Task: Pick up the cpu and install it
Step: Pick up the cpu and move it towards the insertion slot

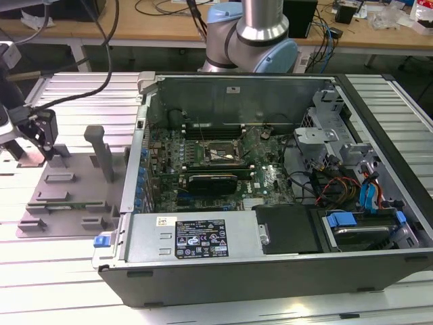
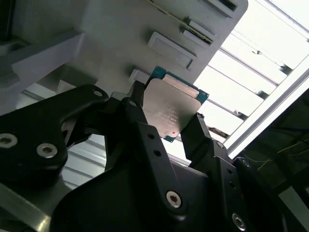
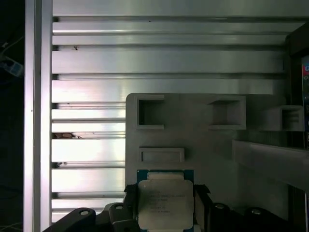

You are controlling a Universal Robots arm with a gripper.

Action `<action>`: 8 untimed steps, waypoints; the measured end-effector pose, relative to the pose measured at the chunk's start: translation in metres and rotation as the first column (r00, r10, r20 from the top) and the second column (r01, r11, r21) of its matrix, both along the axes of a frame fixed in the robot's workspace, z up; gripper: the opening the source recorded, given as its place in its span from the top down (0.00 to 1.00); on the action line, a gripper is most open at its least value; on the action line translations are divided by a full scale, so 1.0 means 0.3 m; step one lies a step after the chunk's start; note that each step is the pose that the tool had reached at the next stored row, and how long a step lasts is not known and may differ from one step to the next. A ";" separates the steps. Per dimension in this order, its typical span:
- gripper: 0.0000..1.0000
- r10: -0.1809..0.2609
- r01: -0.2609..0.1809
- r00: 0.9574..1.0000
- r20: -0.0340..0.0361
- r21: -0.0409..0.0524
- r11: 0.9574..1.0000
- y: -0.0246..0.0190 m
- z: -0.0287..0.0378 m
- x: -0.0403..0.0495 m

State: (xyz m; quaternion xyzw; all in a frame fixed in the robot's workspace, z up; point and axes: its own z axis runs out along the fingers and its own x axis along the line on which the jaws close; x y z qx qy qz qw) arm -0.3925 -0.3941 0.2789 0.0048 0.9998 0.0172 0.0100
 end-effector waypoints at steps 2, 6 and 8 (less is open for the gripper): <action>0.45 0.000 0.000 1.000 0.000 0.000 1.000 0.000 0.017 0.000; 0.45 0.000 0.000 1.000 0.000 0.000 1.000 0.000 0.038 0.000; 0.45 0.000 0.000 1.000 0.000 0.000 1.000 0.000 0.059 0.000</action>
